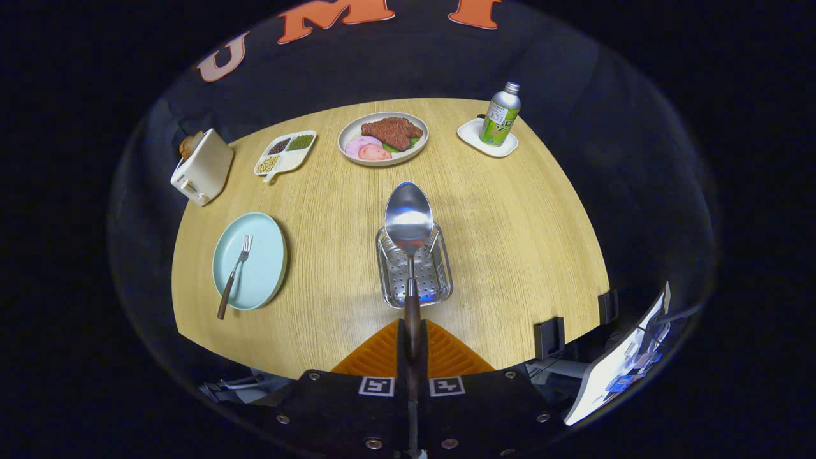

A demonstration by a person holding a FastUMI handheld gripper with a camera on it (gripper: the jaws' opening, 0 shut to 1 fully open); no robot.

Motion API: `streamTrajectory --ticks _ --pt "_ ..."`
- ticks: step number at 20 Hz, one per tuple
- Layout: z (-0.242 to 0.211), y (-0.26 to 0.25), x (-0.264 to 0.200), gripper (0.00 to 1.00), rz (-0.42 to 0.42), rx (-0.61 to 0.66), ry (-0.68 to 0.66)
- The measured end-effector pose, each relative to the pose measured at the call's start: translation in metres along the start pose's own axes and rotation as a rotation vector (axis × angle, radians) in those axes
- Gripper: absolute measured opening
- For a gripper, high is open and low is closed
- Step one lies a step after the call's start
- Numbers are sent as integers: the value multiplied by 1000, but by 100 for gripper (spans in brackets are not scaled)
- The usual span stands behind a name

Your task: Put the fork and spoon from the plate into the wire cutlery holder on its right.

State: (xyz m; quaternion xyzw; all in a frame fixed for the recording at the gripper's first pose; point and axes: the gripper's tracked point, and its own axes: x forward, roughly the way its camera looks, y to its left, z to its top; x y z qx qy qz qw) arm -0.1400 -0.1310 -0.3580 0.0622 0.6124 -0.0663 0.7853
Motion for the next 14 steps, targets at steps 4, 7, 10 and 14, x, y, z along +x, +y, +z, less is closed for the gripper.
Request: streamTrajectory --ticks 4,7,10,14 --pt "-8 -6 9 6 -20 -40 46" --pt "-5 -11 12 7 -18 -54 47" --pt "8 -11 15 10 -9 -9 15" --pt "42 -10 2 10 9 31 -101"
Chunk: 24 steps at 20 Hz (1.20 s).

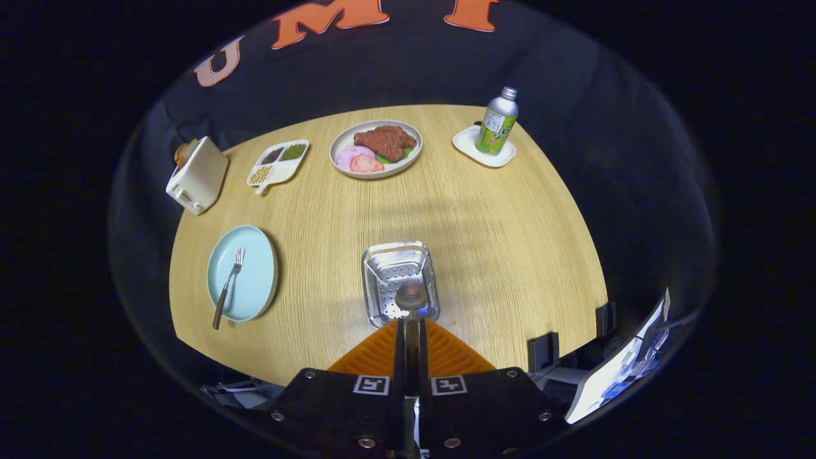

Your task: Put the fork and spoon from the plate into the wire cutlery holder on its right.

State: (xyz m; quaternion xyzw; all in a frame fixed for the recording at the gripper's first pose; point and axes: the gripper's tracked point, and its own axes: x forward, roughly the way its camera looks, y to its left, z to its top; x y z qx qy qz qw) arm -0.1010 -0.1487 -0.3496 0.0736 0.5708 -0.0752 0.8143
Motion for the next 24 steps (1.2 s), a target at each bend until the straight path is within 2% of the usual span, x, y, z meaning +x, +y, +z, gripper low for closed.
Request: streamTrajectory --ticks 3,5,6,7,9,12,14,16,20,24 --pt "37 4 -15 11 7 7 -149" --pt "63 10 -30 15 22 30 -261" --pt "79 16 -39 24 43 51 -324" --pt "93 23 -50 25 69 71 -388" --pt "119 29 -70 34 98 89 -520" --pt "149 39 -105 60 100 57 -699" --pt "163 55 -133 73 115 35 -808" --pt "172 71 -158 80 129 15 -902" --pt "178 95 -182 86 126 -27 -1005" --pt "186 119 -209 86 156 -16 -1091"
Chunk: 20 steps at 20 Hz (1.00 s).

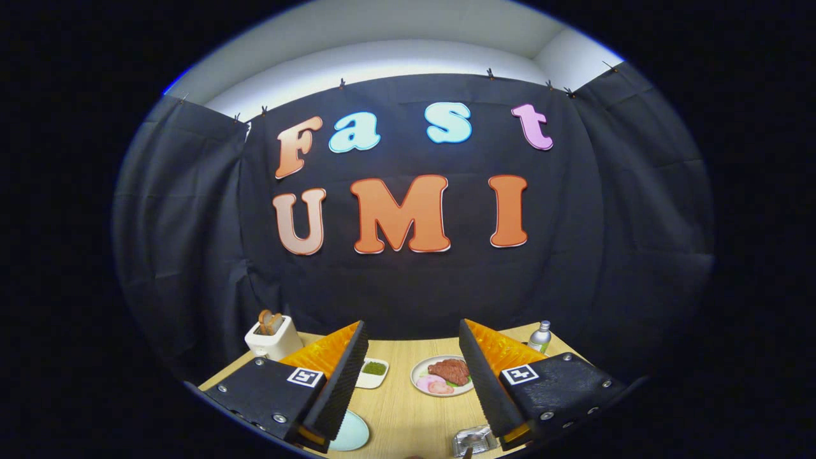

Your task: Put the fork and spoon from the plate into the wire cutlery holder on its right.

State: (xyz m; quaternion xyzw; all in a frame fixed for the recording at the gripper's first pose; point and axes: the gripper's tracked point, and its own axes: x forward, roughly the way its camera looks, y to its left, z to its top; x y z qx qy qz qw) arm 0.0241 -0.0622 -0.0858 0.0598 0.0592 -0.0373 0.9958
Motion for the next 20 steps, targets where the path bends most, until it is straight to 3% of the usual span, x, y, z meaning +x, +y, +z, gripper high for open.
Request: streamTrajectory --ticks 3,6,13,16,20 --pt "14 19 -1 86 10 -21 -82" --pt "-6 50 1 86 43 -29 -62" --pt "-127 156 0 95 220 -1 261" --pt "-173 183 -2 97 245 -22 400" --pt "-255 198 -19 97 244 -13 715"
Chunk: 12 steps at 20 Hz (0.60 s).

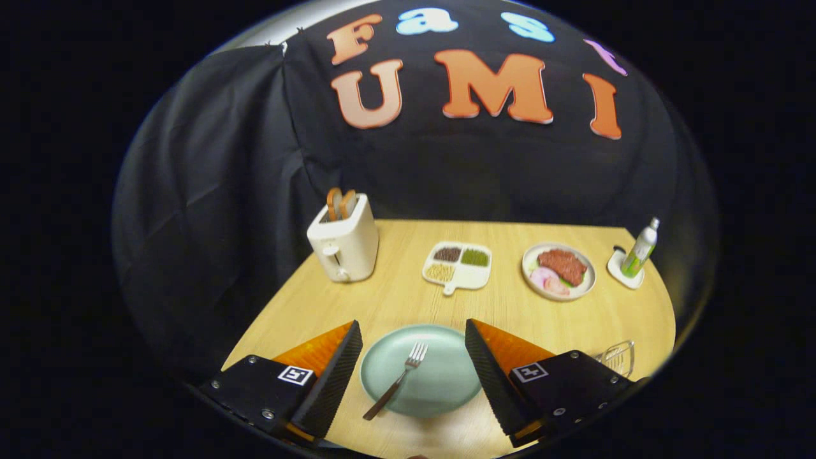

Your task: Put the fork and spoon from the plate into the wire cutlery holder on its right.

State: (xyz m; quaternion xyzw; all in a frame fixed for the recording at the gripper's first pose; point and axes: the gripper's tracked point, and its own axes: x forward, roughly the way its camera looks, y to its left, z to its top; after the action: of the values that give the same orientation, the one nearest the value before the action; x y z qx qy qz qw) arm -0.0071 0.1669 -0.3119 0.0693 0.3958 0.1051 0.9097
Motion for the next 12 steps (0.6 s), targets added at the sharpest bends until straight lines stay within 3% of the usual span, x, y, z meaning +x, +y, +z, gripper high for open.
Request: streamTrajectory --ticks 7,12 --pt "-88 6 47 97 -30 6 363" --pt "-128 7 70 86 -67 22 573"
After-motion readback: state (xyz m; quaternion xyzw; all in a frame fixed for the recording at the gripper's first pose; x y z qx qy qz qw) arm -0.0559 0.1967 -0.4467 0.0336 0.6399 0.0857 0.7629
